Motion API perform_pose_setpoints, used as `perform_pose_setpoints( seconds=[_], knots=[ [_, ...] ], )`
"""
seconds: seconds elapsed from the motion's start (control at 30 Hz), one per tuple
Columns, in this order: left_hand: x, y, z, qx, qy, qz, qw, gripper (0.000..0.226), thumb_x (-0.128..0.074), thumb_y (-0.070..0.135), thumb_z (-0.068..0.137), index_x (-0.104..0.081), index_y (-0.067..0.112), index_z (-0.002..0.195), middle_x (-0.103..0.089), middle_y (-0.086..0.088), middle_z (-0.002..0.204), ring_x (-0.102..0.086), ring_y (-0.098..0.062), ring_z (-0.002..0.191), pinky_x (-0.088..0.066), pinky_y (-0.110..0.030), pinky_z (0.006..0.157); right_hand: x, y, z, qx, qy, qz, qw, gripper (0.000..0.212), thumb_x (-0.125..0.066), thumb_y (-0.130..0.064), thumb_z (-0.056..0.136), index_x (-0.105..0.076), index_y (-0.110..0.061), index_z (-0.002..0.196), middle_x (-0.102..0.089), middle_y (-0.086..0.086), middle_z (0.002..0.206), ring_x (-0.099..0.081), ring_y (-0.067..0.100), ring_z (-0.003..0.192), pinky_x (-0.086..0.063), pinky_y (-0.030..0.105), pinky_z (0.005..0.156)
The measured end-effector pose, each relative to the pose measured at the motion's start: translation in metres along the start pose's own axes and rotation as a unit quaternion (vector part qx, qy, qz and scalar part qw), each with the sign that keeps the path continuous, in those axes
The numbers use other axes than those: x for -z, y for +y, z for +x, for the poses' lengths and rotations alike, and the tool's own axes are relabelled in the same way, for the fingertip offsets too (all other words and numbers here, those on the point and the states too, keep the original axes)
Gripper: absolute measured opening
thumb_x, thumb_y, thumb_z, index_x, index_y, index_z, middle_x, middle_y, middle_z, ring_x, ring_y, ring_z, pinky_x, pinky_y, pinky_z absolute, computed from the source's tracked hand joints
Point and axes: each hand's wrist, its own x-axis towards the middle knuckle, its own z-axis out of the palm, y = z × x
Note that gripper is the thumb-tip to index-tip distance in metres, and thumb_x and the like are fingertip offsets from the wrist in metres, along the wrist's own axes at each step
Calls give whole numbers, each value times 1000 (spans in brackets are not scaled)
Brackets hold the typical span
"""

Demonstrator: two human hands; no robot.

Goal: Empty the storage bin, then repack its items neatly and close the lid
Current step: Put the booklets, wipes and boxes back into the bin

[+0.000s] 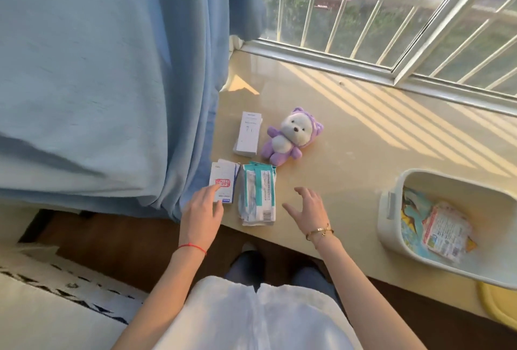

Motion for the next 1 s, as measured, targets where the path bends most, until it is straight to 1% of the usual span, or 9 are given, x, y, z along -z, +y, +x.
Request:
perform_pose_setpoints(
  seconds=[0.17,0.3,0.37,0.43,0.53,0.63,0.7,0.77,1.0],
  knots=[
    [-35,-24,27,10,-52,-32,998,34,-57,14,90,-57,11,124,-62,-6,120,-58,-20,111,-48,-34,94,-50,-12,44,-71,-23,22,997,71,-68,-50,81,-41,-16,138,-51,5,135,-47,21,125,-41,35,104],
    [-70,-39,44,33,-90,-41,995,35,-57,15,90,-55,11,125,-61,-7,120,-56,-21,111,-48,-35,94,-88,-8,76,-122,-63,46,989,90,-72,-55,75,-33,-9,143,-44,8,141,-43,23,130,-39,38,109],
    [-86,-45,52,44,-100,-45,993,36,-57,17,91,-54,10,126,-61,-8,120,-57,-21,111,-49,-35,94,-105,-6,89,-136,-80,57,986,94,-75,-57,71,-33,-9,141,-44,8,136,-44,23,127,-42,39,107],
    [-101,-48,58,49,-105,-42,992,37,-58,18,91,-54,11,126,-61,-8,120,-58,-22,110,-49,-34,92,-119,-3,98,-136,-86,67,985,88,-77,-56,68,-38,-10,133,-48,6,125,-49,21,117,-47,38,99],
    [-119,-50,63,53,-107,-42,992,37,-58,19,91,-53,12,127,-61,-7,121,-57,-21,112,-49,-35,92,-130,1,100,-134,-68,83,985,80,-79,-56,65,-43,-14,123,-48,-1,109,-51,15,100,-48,28,81],
    [-135,-50,62,52,-106,-55,991,37,-58,20,91,-53,14,127,-61,-4,120,-56,-18,113,-45,-27,93,-131,11,97,-121,-45,86,988,70,-78,-56,65,-46,-18,114,-51,-4,101,-53,14,92,-49,26,72],
    [-147,-45,62,50,-117,-63,990,38,-58,21,91,-52,14,128,-60,-3,121,-53,-16,114,-43,-24,92,-127,21,94,-125,-32,92,987,63,-80,-52,66,-46,-21,107,-55,-1,101,-55,16,92,-54,32,75],
    [-156,-37,62,58,-134,-66,987,41,-56,23,92,-48,14,131,-56,-4,127,-48,-15,120,-44,-28,97,-120,33,90,-152,-22,130,980,60,-83,-46,67,-43,-22,104,-58,1,105,-58,17,96,-57,34,76],
    [-177,-12,76,84,-132,-12,988,55,-54,22,93,-33,7,142,-38,-10,146,-33,-23,134,-34,-34,109,-90,75,78,-224,21,258,940,58,-81,-29,74,-40,-19,113,-60,0,110,-64,4,90,-57,16,60]
  ],
)
